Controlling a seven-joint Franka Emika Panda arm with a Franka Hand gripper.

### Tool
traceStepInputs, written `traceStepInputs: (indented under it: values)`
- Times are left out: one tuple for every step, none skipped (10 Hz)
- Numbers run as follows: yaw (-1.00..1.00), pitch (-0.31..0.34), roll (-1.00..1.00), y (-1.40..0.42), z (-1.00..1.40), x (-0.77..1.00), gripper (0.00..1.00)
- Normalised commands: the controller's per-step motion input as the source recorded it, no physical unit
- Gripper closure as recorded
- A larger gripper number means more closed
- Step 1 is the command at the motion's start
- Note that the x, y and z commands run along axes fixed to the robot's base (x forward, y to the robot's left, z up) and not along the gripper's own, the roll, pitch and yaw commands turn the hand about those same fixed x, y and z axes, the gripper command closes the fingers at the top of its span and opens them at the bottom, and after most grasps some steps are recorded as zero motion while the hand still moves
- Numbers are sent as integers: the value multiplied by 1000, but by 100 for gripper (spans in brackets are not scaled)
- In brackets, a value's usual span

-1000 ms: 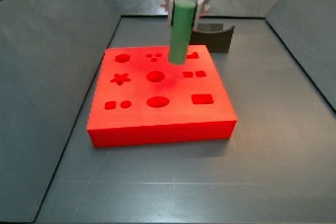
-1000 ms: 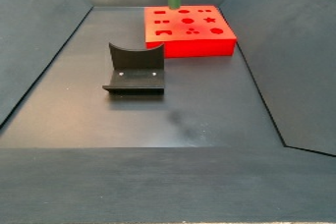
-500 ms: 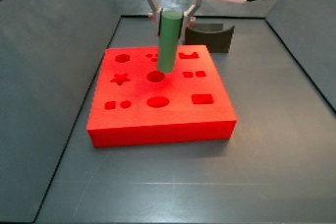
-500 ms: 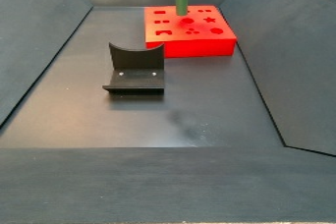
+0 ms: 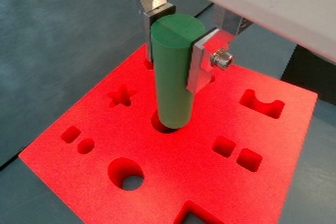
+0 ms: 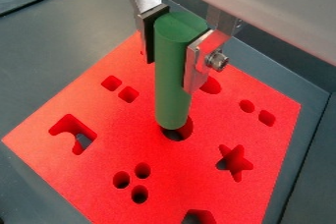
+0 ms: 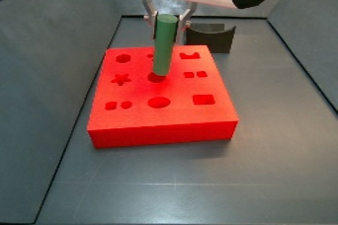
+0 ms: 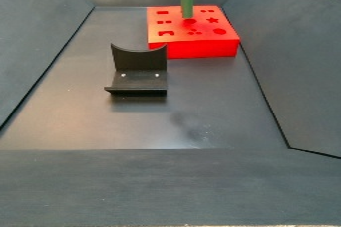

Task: Pick up the round object. Move up. Place the round object on the fixture. Regrasp the round object. Move to above the board. Insert the round object.
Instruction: Insert the round object.

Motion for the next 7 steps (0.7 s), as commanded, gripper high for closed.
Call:
traceStepInputs:
  values:
    - [0,-20,40,-91,-46,-3,100]
    - [0,-26,71,-137,-134,-34,100]
    - [0,-74,6,-83,-94,-34,100]
    - [3,-96,0,-69,-91,-46,100]
    - [0,-57,0,0,-91,-34,100]
    - [0,-29,13,20,-151,-126,100]
    - [0,-34,0,29,-114,-123,100]
